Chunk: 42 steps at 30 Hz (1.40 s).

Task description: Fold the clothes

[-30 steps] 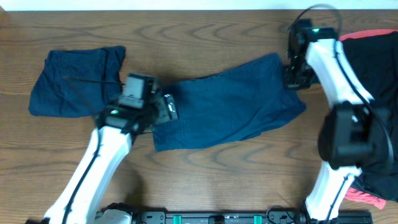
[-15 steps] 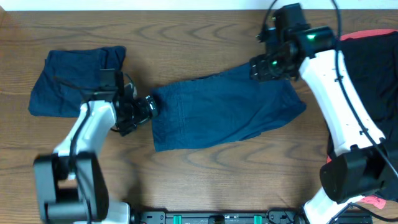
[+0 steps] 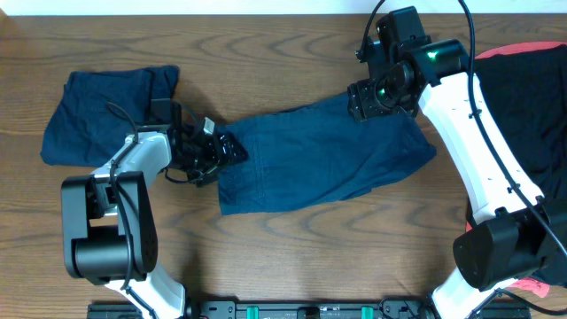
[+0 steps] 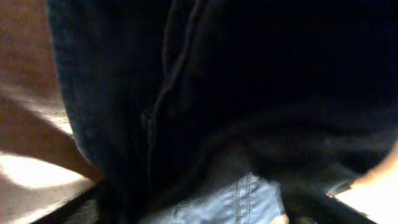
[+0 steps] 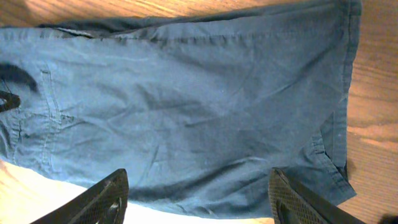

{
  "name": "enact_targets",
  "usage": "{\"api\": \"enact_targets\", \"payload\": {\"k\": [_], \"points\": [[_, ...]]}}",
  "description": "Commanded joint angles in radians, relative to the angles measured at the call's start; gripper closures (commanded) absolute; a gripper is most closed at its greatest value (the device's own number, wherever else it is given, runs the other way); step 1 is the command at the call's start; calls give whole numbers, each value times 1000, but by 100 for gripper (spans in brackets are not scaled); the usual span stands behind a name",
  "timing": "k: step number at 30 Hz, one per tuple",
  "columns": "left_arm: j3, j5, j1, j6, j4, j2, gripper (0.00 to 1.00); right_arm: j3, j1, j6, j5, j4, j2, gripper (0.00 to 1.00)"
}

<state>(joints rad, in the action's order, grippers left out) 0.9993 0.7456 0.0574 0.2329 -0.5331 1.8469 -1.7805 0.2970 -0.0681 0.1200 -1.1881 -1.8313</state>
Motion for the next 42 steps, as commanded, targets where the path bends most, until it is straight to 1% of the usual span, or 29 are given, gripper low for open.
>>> {"api": "enact_targets", "payload": {"k": [1, 4, 6, 8, 9, 10, 12, 13, 19, 21, 22, 23, 24, 26, 27, 29, 33, 36, 40, 42], "points": [[-33, -23, -3, -19, 1, 56, 25, 2, 3, -13, 0, 0, -3, 30], [-33, -23, -5, -19, 8, 56, 34, 2, 3, -13, 0, -2, -3, 29], [-33, -24, -12, -19, 12, 56, 42, 2, 3, -13, 0, -2, -3, 29], [-33, -24, -20, -19, 18, 56, 47, 2, 5, -13, 0, -2, -3, 29], [-33, -24, -22, -19, 19, 56, 51, 2, 5, -13, 0, -2, -3, 29], [-33, -24, -21, -19, 19, 56, 61, 2, 5, -12, 0, -4, -3, 29], [-33, -24, -21, -19, 19, 56, 90, 2, 5, -1, 0, -6, -3, 29], [-33, -24, -20, -18, 16, 55, 94, 2, 5, 8, 0, -9, -3, 29], [-31, -24, -19, -12, -38, 17, 94, 2, 6, 24, 1, -31, -3, 29], [-28, -24, -18, -11, -62, -14, 94, 2, 12, 24, 1, -31, -3, 31], [-23, -24, -16, -11, -80, -38, 94, 3, 18, 24, 1, -31, -3, 34], [-14, -24, -15, -11, -100, -65, 94, 3, 23, 24, 2, -30, -4, 40], [-5, -24, -14, -11, -122, -90, 94, 3, 32, 24, 2, -30, -4, 53], [21, -24, -14, -11, -174, -143, 94, 6, 48, 15, 1, -27, -4, 86], [40, -24, -14, -11, -201, -177, 94, 12, 58, 13, 1, -23, -4, 93], [74, -24, -14, -11, -238, -226, 94, 30, 71, 13, 1, -7, -4, 99], [131, -24, -15, -10, -269, -317, 94, 132, 98, 12, 26, 89, -4, 99], [138, -24, -14, 13, -274, -352, 94, 243, 124, -2, 50, 207, -4, 99], [138, -23, -15, 52, -274, -365, 94, 396, 164, -23, 128, 409, -4, 99], [138, -23, -15, 86, -273, -365, 94, 486, 201, -60, 147, 549, -4, 99]]}}
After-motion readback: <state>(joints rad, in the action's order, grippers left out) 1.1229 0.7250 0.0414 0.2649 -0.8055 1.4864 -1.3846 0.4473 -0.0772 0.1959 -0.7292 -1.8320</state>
